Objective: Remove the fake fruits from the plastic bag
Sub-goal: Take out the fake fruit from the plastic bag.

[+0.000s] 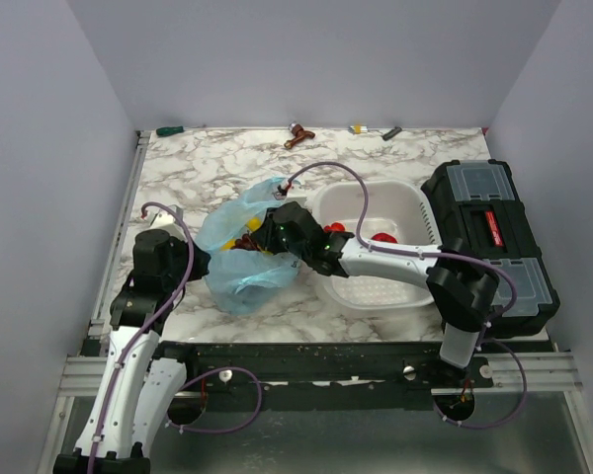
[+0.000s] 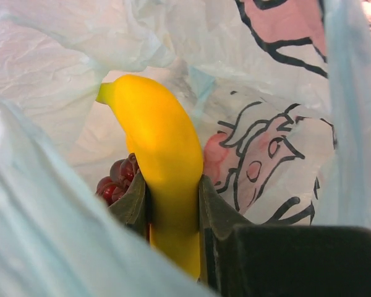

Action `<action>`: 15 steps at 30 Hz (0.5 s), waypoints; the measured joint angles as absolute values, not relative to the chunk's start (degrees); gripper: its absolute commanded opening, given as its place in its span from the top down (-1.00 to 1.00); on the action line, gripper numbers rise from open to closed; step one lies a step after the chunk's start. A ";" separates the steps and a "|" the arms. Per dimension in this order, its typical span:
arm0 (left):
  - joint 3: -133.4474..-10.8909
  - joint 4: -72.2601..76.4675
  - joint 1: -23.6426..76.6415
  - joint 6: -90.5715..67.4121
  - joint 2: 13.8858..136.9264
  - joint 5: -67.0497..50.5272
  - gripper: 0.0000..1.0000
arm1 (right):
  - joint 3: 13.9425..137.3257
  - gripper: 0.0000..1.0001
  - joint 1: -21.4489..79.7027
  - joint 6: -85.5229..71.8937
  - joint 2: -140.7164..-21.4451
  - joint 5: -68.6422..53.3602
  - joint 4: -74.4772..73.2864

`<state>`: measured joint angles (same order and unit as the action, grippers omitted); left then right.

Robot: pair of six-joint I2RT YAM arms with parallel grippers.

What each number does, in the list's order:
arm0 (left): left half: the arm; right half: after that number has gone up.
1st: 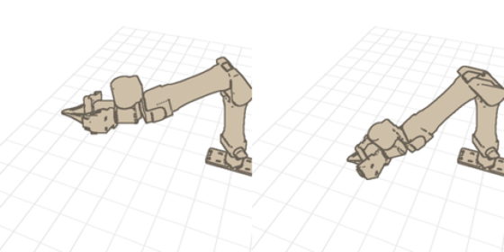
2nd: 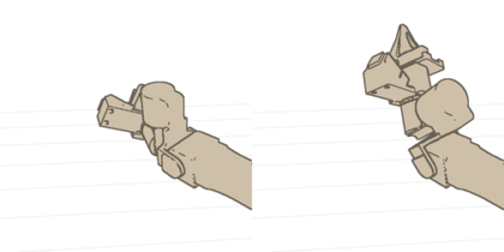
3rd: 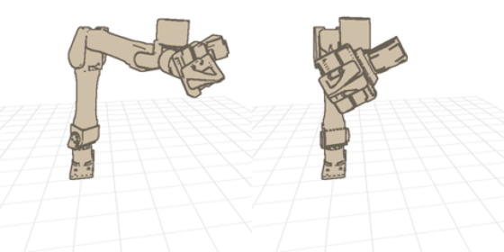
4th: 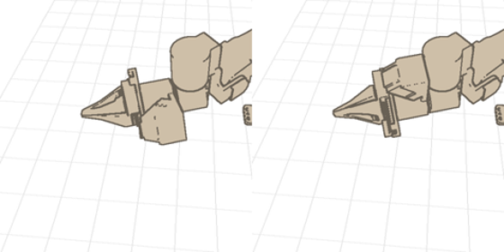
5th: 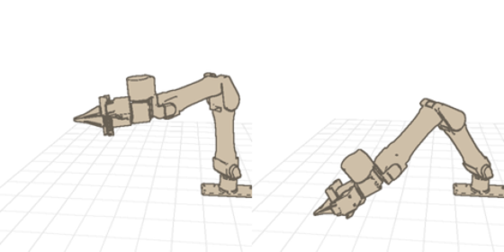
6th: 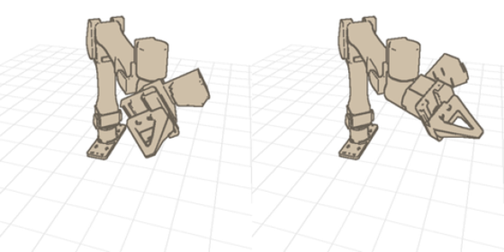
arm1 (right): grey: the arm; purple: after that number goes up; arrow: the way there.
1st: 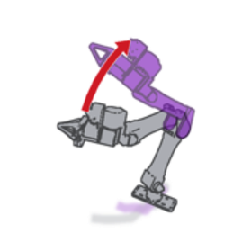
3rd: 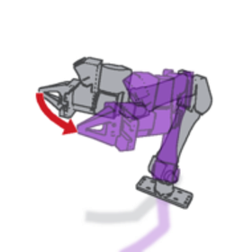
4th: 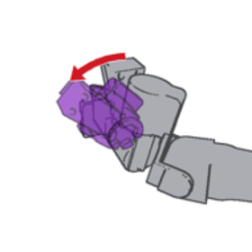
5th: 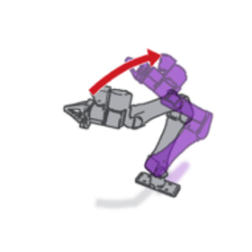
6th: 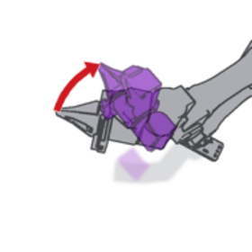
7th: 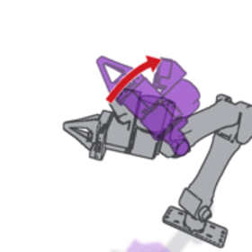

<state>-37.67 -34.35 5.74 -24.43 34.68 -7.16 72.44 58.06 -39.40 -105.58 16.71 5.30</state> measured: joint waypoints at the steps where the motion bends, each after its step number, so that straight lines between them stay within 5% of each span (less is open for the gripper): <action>1: -37.67 -34.33 5.74 -24.27 34.68 -7.42 1.00 | 72.05 0.99 58.06 -39.38 -104.77 16.58 5.63; 12: -37.67 -32.53 5.74 -22.50 34.33 -14.35 1.00 | 69.23 0.98 58.08 -35.05 -97.78 9.08 10.24; 15: -37.50 -32.23 5.74 -22.44 32.32 -15.03 1.00 | 67.20 0.73 58.06 -34.22 -96.03 9.06 11.55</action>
